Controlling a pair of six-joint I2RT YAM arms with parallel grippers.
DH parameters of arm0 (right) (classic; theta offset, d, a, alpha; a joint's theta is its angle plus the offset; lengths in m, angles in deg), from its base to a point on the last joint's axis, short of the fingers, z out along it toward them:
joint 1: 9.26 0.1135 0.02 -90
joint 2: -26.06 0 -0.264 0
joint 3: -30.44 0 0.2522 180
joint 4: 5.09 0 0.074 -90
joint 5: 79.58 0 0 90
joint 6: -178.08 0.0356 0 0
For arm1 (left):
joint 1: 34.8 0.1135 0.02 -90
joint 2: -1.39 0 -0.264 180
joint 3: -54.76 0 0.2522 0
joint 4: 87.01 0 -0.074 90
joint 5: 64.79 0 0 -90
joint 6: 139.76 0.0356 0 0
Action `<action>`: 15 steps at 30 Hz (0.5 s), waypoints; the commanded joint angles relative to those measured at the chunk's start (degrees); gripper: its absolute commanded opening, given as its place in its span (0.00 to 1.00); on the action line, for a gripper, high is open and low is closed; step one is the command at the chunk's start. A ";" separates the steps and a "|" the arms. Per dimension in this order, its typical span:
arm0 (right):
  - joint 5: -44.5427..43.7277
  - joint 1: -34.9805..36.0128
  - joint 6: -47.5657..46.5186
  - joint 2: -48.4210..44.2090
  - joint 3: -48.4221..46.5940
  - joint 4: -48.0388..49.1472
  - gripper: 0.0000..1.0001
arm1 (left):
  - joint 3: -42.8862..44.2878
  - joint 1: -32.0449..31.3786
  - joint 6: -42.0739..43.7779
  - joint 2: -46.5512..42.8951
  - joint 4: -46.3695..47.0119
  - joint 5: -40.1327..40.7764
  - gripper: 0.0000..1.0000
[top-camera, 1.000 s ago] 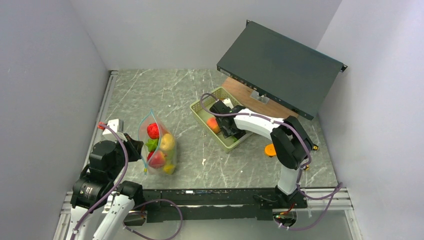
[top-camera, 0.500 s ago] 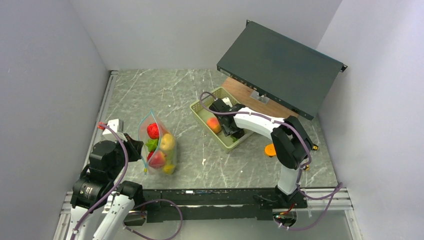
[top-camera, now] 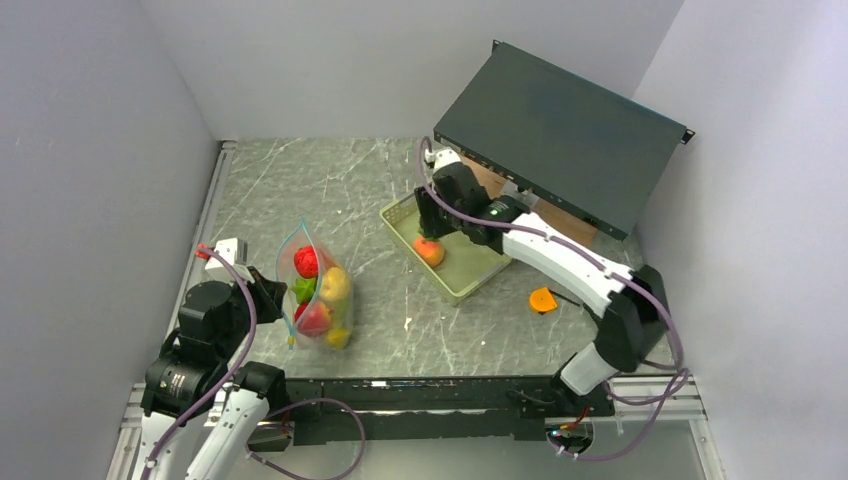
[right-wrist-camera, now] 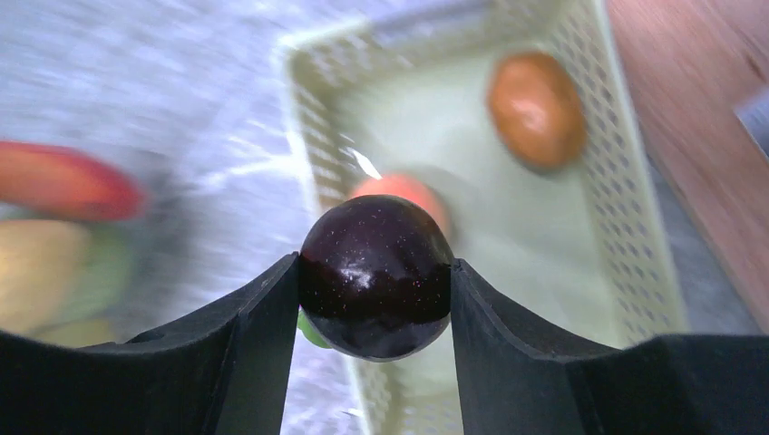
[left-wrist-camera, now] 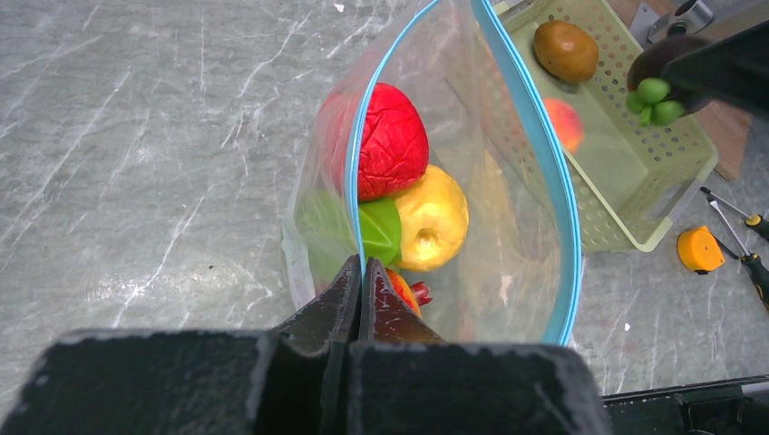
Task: Place the food in the zip-top bag and seal the zipper
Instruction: Pick up the fake fruit from the bin, then place the fake fruit in the zipper food storage bag.
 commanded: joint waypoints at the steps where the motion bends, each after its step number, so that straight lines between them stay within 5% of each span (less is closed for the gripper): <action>1: 21.67 0.81 3.25 -9.79 4.29 20.69 0.00 | 0.10 -0.18 0.24 -0.07 2.27 -0.22 0.00; 7: 38.61 6.15 7.92 -11.23 3.61 36.29 0.00 | 0.08 -0.16 0.27 -0.02 2.26 -0.22 0.00; 15: 34.38 20.52 1.90 -3.73 -8.41 34.07 0.07 | 0.08 -0.14 0.13 -0.65 2.17 0.05 0.00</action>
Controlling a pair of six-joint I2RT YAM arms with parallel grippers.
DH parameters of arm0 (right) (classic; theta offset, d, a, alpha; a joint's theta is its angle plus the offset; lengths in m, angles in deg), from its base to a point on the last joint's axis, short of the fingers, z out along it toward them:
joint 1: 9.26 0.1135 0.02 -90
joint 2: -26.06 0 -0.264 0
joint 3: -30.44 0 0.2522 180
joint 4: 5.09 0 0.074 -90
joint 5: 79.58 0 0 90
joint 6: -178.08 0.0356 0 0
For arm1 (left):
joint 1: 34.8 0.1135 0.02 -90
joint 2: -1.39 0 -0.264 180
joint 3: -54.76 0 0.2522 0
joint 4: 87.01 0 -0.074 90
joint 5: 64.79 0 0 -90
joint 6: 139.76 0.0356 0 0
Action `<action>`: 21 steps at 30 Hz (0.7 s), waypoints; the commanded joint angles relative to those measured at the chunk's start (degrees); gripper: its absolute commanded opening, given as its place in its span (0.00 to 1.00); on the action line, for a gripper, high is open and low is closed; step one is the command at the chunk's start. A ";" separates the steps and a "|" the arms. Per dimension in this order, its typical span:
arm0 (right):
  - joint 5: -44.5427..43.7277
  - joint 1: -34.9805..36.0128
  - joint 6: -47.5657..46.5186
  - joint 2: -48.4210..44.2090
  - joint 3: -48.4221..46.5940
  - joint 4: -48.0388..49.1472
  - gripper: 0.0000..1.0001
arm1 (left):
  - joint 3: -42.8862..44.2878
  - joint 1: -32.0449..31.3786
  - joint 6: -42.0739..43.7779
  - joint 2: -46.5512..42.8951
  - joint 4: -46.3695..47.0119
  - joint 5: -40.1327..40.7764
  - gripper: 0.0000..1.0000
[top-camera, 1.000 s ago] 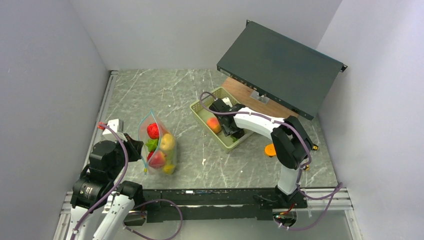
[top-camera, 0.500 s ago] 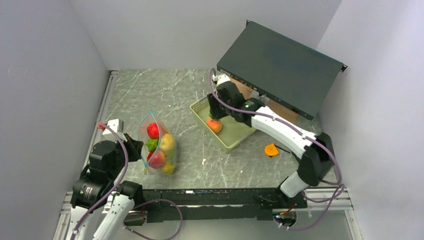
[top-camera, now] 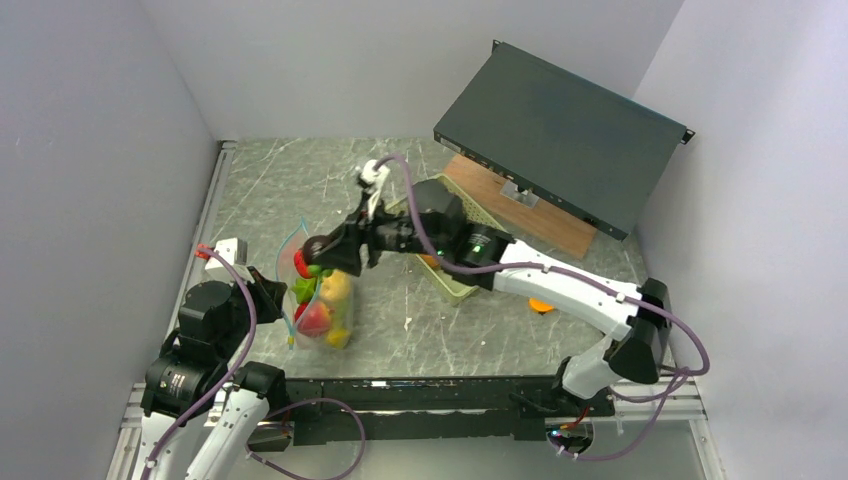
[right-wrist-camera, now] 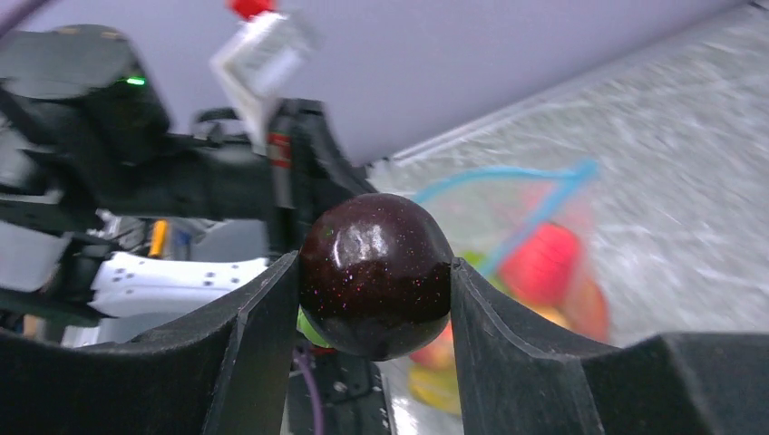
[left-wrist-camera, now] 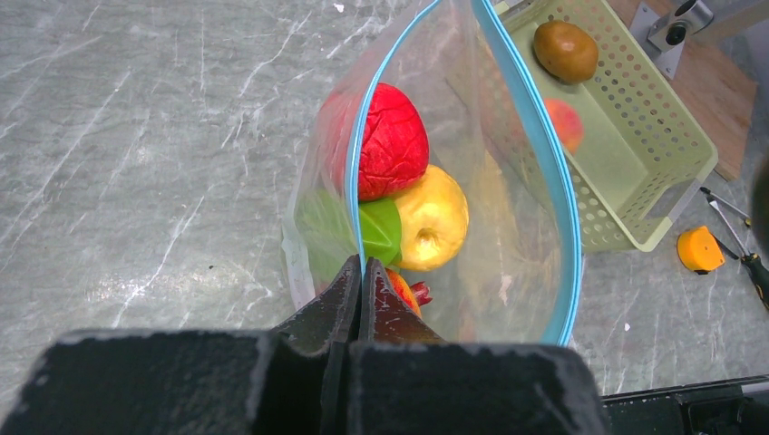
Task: Place the food in the zip-top bag and seal the zipper
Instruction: Place the fake fruit in the zipper food storage bag.
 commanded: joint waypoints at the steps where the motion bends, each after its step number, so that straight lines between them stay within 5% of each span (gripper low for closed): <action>1: -1.02 5.23 -3.65 4.51 -8.29 1.94 0.09 | 0.05 -0.18 0.13 -0.80 2.16 0.03 0.00; 11: -17.59 11.25 -11.06 13.85 -18.55 -10.83 0.33 | 0.07 -0.22 0.20 -1.82 2.25 -0.16 0.00; 21: -23.89 13.14 -12.37 14.17 -17.74 -13.31 0.71 | 0.09 -0.17 0.03 -1.83 2.16 0.16 0.00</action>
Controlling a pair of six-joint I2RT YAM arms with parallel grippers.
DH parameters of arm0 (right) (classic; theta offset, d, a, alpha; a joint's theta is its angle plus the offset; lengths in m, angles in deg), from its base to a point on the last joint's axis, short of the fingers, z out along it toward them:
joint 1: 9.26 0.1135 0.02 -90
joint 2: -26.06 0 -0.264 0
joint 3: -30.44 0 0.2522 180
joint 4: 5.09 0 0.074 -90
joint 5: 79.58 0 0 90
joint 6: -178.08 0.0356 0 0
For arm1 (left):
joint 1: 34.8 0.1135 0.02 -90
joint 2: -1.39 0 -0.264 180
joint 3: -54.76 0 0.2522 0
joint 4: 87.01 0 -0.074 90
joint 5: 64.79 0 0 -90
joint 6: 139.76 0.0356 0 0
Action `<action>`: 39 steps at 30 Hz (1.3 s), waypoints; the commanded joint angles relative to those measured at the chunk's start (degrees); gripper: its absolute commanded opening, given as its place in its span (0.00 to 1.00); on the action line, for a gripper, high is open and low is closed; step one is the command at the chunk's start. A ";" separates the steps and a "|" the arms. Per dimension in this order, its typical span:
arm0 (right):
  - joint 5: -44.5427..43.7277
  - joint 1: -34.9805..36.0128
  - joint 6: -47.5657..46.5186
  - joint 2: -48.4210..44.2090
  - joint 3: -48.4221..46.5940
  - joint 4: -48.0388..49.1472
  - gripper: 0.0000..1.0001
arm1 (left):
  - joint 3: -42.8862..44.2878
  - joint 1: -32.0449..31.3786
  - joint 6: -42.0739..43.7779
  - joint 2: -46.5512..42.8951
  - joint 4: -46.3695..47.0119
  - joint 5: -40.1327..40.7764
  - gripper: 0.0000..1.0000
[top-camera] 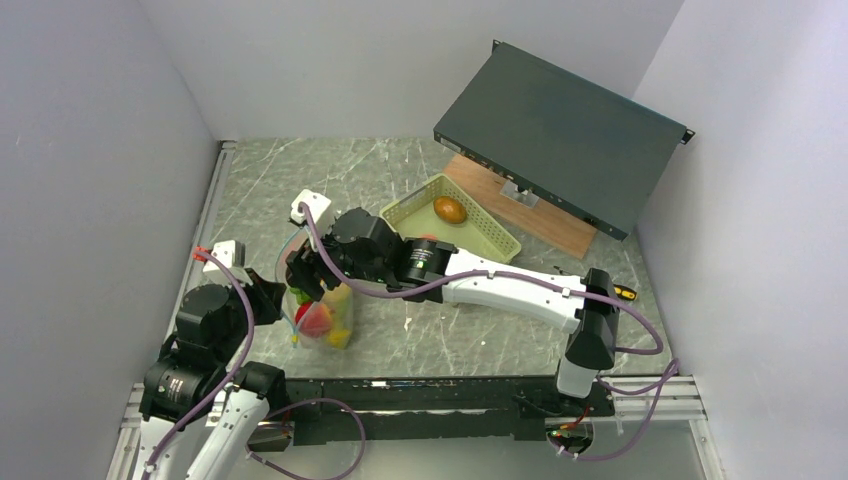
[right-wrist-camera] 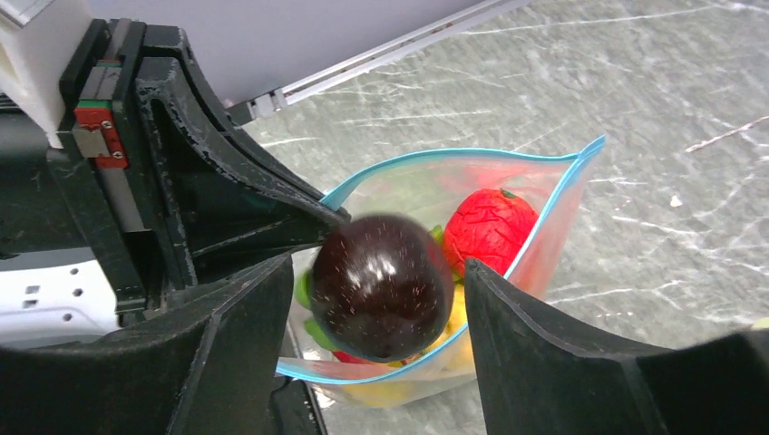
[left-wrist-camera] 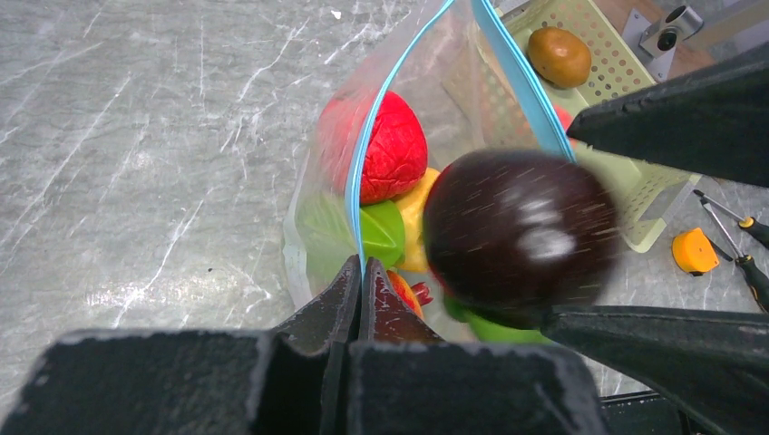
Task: Place the food in the zip-top bag and seal the zipper
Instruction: Place the fake fruit in the zipper food storage bag, then adjust the zipper food storage bag at the center of the board.
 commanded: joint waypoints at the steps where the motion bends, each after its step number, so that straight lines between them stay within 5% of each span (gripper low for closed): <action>1: -4.27 1.01 -1.75 -0.98 -1.85 0.13 0.74 | 0.06 -0.16 0.12 -0.63 2.25 0.07 0.00; 10: -4.57 1.90 -1.60 -2.80 -0.58 -0.37 0.78 | 0.06 -0.18 0.16 -0.17 2.24 -0.05 0.00; 17: -1.95 2.74 1.72 -11.62 9.87 6.35 0.77 | 0.20 -0.16 -0.76 -0.36 1.83 1.28 0.00; 27: -13.84 13.28 -3.48 -22.96 42.34 38.48 0.80 | 0.49 -0.18 -17.58 0.71 -3.87 2.90 0.00; 39: -26.81 25.23 -18.94 -9.19 45.40 64.00 0.87 | -0.90 -0.18 -28.08 0.97 -2.28 -4.08 0.00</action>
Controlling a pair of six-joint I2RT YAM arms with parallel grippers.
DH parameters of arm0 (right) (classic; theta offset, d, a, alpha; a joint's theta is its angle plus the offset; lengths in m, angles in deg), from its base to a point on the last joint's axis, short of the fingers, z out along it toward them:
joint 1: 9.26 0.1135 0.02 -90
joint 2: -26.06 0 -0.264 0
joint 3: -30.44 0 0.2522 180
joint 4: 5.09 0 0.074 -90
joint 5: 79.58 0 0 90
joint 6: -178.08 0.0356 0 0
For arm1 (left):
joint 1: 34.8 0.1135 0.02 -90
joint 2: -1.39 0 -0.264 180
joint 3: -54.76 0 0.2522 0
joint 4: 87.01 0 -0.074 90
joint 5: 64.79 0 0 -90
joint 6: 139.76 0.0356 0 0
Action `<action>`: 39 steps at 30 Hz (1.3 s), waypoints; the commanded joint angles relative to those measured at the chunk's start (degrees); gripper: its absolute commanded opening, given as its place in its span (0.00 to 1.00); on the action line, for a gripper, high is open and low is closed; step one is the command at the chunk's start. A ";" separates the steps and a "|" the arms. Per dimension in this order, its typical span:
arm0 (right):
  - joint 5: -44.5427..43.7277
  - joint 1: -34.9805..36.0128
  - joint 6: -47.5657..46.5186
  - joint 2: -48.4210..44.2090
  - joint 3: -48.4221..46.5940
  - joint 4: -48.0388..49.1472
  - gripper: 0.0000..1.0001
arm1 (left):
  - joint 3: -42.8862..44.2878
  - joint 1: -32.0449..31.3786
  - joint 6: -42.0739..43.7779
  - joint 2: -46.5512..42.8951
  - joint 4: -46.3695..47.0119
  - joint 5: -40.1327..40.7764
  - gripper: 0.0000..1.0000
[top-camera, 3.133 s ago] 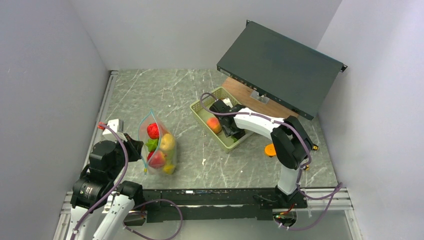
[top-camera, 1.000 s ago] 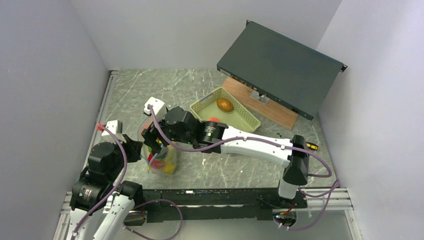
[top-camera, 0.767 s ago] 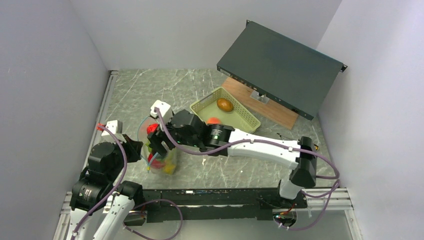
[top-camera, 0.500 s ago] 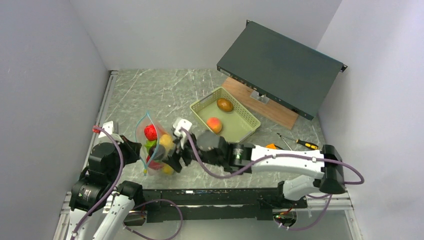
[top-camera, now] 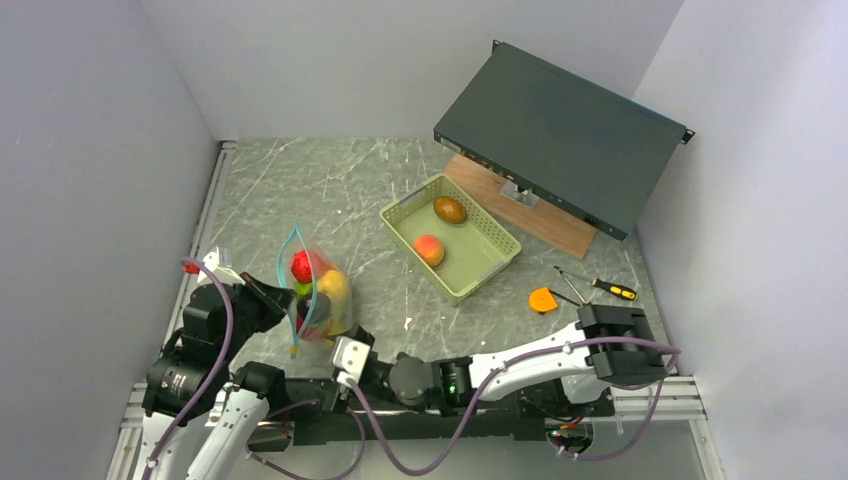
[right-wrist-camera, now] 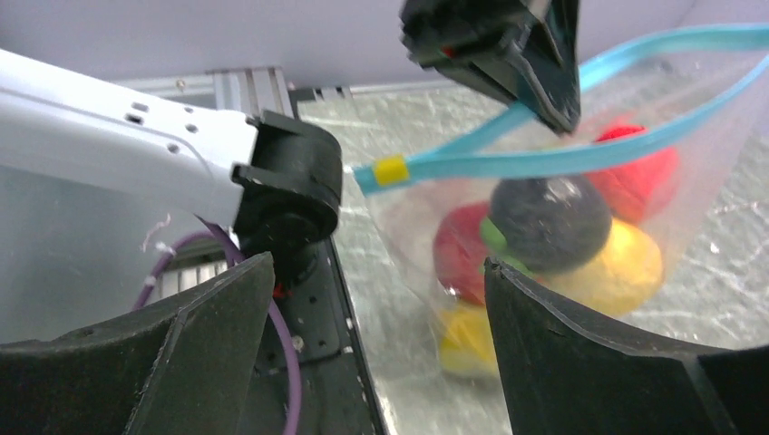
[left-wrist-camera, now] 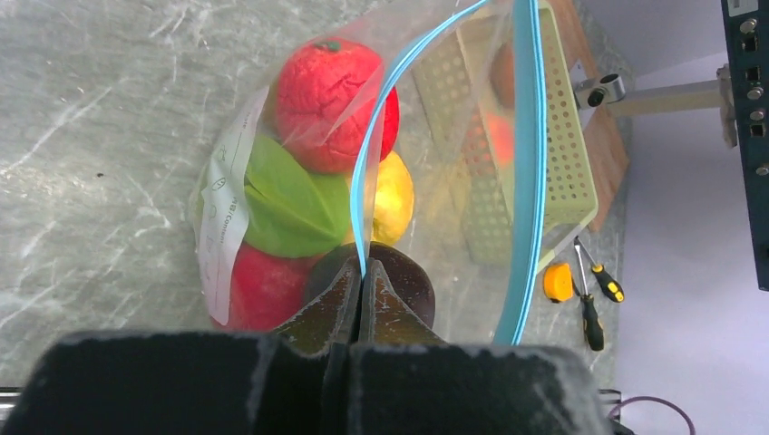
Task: Place the food in the zip-top bag and seal the zipper
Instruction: Adjust the zipper food storage bag at the center of the board.
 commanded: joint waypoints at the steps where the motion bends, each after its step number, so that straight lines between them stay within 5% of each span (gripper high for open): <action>1: -6.05 2.02 -4.70 4.73 -1.05 16.98 0.87 | -0.36 -0.14 -6.74 0.05 1.57 -3.87 0.00; 10: -14.94 2.14 -5.20 11.69 -6.73 21.17 0.91 | 4.69 -0.18 -8.10 -0.46 -7.53 3.44 0.00; 24: -15.73 1.98 -7.31 12.28 -6.09 17.22 0.91 | 11.75 -0.18 -4.92 4.12 -10.24 -5.55 0.00; 29: -19.89 1.02 -6.91 11.50 -5.44 17.08 0.74 | 7.75 -0.18 -8.64 1.61 -8.42 -5.49 0.00; 35: -19.73 -0.84 -2.48 9.91 -3.95 15.54 0.27 | 5.16 -0.18 -11.70 0.22 -7.74 -5.26 0.00; 39: -18.29 -2.15 -3.14 8.79 -2.11 17.29 0.04 | 7.38 -0.17 -11.58 -0.12 -8.95 -3.37 0.00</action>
